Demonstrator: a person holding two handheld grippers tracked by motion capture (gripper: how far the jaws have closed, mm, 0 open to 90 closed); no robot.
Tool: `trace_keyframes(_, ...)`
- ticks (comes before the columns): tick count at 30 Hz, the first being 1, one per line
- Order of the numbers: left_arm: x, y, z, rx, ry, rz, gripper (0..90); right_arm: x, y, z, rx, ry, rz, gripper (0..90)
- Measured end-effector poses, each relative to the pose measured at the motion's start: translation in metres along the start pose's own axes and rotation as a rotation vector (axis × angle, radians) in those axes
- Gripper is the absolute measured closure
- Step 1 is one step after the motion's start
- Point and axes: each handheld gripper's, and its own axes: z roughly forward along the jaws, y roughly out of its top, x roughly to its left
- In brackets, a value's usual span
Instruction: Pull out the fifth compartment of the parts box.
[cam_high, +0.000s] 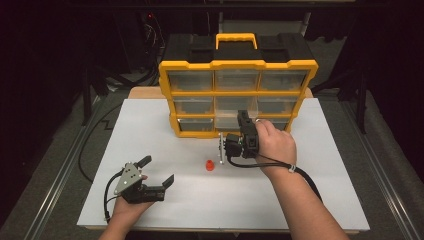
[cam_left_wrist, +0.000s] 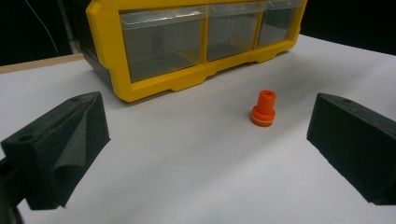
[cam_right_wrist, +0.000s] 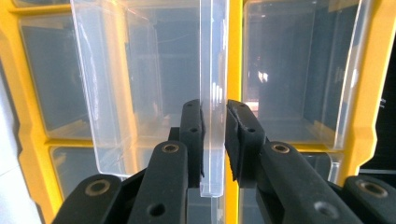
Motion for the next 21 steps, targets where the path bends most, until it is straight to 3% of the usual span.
trace_keyframes(21, 0.001, 0.0, -0.001, 0.006, -0.016, -0.018, 0.3, 0.004, 0.0, -0.03, -0.018, -0.003, 0.003, 78.5)
